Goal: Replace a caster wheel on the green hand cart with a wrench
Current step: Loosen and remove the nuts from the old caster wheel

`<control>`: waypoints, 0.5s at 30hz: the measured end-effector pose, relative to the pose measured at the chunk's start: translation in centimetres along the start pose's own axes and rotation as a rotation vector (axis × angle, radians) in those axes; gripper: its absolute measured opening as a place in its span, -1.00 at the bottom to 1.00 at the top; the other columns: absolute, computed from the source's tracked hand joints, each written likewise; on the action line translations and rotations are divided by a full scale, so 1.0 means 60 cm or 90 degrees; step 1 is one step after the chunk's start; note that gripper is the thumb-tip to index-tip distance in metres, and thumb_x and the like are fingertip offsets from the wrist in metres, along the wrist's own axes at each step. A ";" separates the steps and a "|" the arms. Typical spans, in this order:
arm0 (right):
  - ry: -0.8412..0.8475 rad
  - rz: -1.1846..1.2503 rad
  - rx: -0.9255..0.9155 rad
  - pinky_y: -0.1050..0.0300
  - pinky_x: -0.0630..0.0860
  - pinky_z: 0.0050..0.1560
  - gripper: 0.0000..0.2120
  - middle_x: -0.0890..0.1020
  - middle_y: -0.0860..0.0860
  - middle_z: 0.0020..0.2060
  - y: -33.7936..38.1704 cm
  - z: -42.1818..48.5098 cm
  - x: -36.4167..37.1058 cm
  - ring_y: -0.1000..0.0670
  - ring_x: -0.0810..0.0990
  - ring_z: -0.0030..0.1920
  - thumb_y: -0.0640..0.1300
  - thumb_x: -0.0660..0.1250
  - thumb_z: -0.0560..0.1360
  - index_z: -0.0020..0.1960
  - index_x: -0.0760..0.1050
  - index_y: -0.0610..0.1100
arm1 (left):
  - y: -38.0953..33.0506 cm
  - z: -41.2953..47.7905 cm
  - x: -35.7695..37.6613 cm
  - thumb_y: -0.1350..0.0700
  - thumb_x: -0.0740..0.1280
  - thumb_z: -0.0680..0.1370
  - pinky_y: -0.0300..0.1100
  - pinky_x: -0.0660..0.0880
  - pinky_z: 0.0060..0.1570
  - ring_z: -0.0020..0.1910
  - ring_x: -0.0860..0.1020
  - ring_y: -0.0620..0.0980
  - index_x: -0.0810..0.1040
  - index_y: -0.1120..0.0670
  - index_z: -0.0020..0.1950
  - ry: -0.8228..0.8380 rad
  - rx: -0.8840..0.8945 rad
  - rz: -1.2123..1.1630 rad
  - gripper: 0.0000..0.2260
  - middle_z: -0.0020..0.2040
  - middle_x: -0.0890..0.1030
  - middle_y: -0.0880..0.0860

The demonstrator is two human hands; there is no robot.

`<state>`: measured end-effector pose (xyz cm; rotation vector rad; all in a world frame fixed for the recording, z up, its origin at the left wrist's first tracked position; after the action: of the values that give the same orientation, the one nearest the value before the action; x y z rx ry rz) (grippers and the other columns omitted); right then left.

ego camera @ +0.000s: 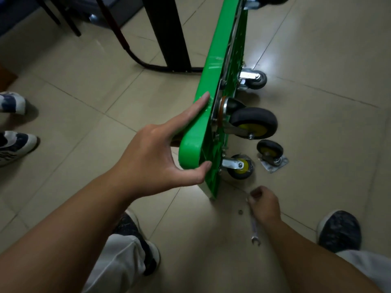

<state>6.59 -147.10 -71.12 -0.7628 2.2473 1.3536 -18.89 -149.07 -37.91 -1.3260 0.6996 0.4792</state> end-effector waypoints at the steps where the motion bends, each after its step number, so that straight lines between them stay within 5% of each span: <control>1: -0.034 0.024 0.000 0.18 0.40 -0.11 -0.95 0.62 -0.05 -0.23 0.019 -0.011 -0.023 -0.11 0.61 -0.13 -0.28 0.43 0.45 -0.12 0.58 -0.19 | -0.001 0.000 0.000 -0.13 0.52 0.41 -0.10 0.60 0.23 0.27 0.60 -0.19 0.12 -0.19 0.65 0.000 -0.006 -0.001 -0.10 0.45 0.48 -0.16; 5: 0.019 0.058 -0.084 0.18 0.39 -0.18 -0.87 0.60 0.04 -0.27 0.165 -0.043 -0.069 -0.01 0.59 -0.17 -0.10 0.41 0.53 -0.18 0.54 -0.05 | -0.005 0.002 -0.001 -0.18 0.51 0.40 -0.06 0.64 0.17 0.20 0.64 -0.16 0.07 -0.32 0.63 0.014 -0.027 0.012 -0.09 0.39 0.57 -0.09; 9: 0.110 0.227 -0.140 0.03 0.64 -0.12 -0.81 0.72 -0.02 -0.25 0.326 -0.072 -0.125 -0.03 0.71 -0.19 -0.01 0.41 0.55 -0.17 0.62 -0.09 | -0.013 0.002 -0.003 -0.22 0.48 0.37 -0.05 0.66 0.11 0.12 0.67 -0.16 0.05 -0.40 0.60 0.016 -0.041 0.026 -0.09 0.30 0.63 -0.07; 15: 0.079 -0.019 -0.031 0.03 0.58 -0.16 -0.76 0.66 -0.12 -0.30 0.177 -0.069 -0.138 -0.06 0.63 -0.27 -0.04 0.46 0.47 -0.14 0.65 -0.24 | -0.016 -0.006 0.001 -0.19 0.49 0.37 -0.03 0.66 0.10 0.09 0.68 -0.15 0.03 -0.47 0.57 -0.001 -0.060 -0.013 -0.09 0.31 0.62 -0.07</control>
<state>5.92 -144.76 -57.25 -0.9174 2.2940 1.3868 -18.24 -149.63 -37.31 -1.4201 0.6673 0.5019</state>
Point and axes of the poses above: each hand's wrist, its own z-axis towards the middle knuckle, its own x-axis out of the palm, y = z × x, the point moved 6 cm from there along z, towards the middle knuckle
